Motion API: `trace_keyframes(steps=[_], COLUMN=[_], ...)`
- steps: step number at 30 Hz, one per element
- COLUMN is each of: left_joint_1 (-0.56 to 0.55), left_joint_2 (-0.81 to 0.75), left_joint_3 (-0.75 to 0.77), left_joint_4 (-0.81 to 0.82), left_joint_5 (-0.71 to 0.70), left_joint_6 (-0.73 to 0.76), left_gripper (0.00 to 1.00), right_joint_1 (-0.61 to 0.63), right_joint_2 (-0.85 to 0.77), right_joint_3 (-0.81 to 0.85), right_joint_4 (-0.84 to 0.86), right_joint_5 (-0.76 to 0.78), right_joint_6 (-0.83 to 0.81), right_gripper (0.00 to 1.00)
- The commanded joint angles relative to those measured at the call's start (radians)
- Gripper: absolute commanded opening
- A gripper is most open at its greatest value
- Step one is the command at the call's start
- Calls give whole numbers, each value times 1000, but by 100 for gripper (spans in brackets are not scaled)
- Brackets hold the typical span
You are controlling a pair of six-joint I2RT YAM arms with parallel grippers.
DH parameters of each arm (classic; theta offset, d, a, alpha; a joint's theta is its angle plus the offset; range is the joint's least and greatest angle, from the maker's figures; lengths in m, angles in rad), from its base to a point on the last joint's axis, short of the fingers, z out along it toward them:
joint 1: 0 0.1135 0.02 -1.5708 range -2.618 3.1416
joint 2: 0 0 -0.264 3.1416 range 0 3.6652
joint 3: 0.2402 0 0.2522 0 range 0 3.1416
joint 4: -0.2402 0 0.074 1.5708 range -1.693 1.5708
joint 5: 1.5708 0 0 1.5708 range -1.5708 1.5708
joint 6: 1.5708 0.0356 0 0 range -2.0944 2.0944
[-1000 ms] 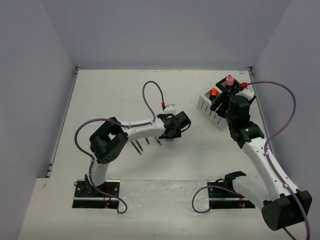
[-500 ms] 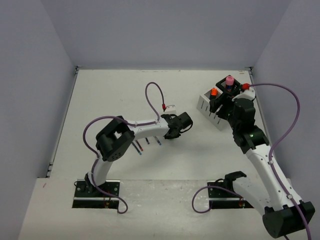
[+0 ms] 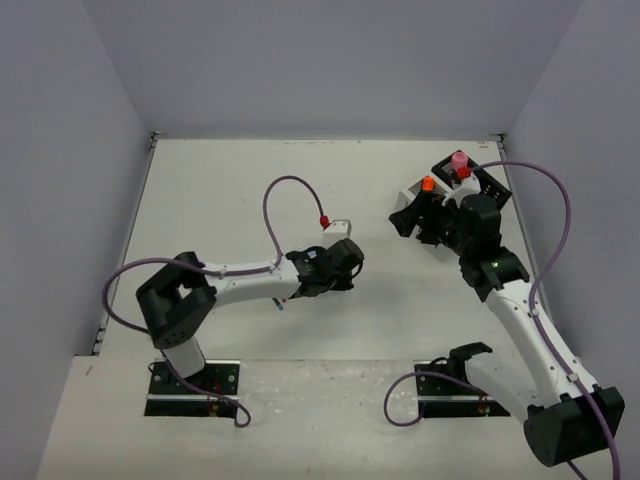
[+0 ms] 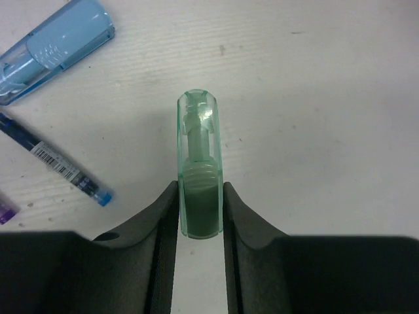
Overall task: Sort the stationery into containers
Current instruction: Pick up the stationery from the center of the board.
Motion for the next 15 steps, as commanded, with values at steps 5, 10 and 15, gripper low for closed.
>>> trace_keyframes(steps=[5, 10, 15], left_joint_1=[-8, -8, -8], left_joint_2=[-353, -445, -458], left_joint_3=[-294, -388, -380], left_joint_4=[644, 767, 772], left_joint_5=[102, 171, 202], left_joint_6=[329, 393, 401], left_gripper=[0, 0, 0], right_joint_1=[141, 260, 303], right_joint_2=[62, 55, 100], right_joint_3=[-46, -35, -23], right_joint_4=[79, 92, 93], right_joint_5=[-200, -77, -68], right_joint_6=[88, 137, 142], right_gripper=[79, 71, 53])
